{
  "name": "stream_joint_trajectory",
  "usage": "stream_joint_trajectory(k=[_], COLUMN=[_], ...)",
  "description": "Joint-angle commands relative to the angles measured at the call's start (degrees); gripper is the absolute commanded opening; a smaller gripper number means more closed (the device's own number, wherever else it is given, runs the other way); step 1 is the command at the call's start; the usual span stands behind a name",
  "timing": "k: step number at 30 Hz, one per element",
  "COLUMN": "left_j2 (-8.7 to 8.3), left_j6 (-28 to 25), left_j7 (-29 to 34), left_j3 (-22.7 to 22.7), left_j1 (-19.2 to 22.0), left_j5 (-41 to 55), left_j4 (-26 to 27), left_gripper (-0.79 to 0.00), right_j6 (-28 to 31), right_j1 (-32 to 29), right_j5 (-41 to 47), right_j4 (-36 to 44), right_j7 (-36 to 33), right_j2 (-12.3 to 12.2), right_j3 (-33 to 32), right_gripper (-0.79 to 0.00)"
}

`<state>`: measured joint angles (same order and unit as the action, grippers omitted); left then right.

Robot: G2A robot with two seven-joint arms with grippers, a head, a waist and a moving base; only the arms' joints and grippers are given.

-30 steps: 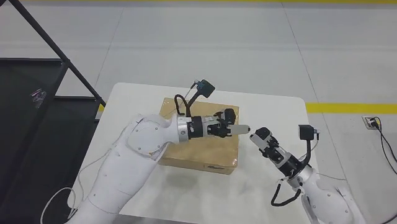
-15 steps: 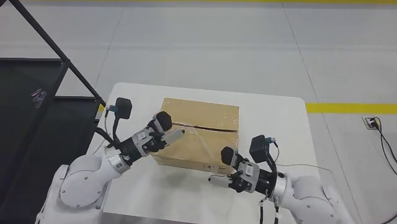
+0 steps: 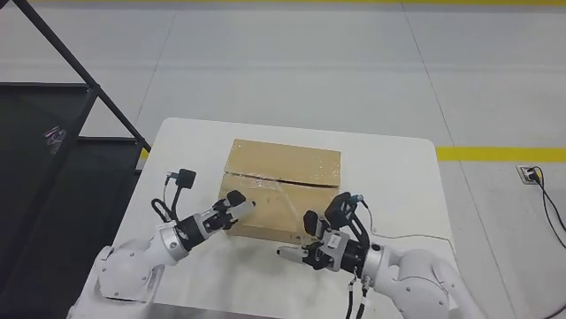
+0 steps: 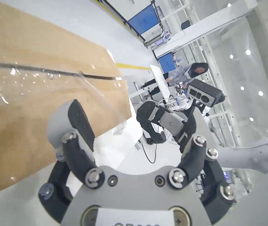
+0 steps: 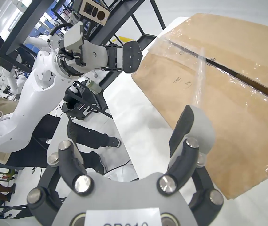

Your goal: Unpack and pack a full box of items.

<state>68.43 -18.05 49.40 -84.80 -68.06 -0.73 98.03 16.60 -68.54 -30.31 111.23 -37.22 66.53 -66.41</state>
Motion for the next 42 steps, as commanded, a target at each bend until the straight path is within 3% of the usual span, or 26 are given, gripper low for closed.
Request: stream_joint_trajectory(k=[1, 11, 23, 35, 39, 42], left_j2=[0.07, 1.06, 2.28, 2.7, 2.71, 2.52], left_j6=[0.58, 3.93, 6.55, 5.8, 4.97, 4.47], left_j7=[0.82, 1.68, -2.0, -1.46, -1.86, -1.96], left_j3=[1.38, 10.11, 18.42, 20.28, 20.31, 19.62], left_j1=[2.54, 11.39, 17.36, 19.84, 20.01, 19.5], left_j5=[1.25, 3.69, -1.88, 0.65, 1.23, 1.61], left_j4=[-3.2, -11.68, -16.81, -17.27, -16.92, -15.73], left_gripper=[0.0, 0.0, 0.0, 0.0, 0.0, 0.0], right_j6=[-0.23, 0.59, 1.42, 1.12, 5.94, 2.96], right_j1=[-0.37, -2.57, -3.35, -3.21, -3.87, -5.68], right_j5=[0.21, 1.68, 2.65, 2.47, 4.65, 1.17], right_j4=[-0.24, -1.18, -1.83, -2.1, -1.65, -0.13], right_j7=[0.58, 2.54, 3.69, 4.28, 3.61, 5.15], right_j2=[-0.05, -0.45, -0.71, -0.73, -1.08, -1.37], right_j3=[-0.38, -2.88, -4.05, -3.57, -4.93, -7.01], right_gripper=[0.0, 0.0, 0.0, 0.0, 0.0, 0.0])
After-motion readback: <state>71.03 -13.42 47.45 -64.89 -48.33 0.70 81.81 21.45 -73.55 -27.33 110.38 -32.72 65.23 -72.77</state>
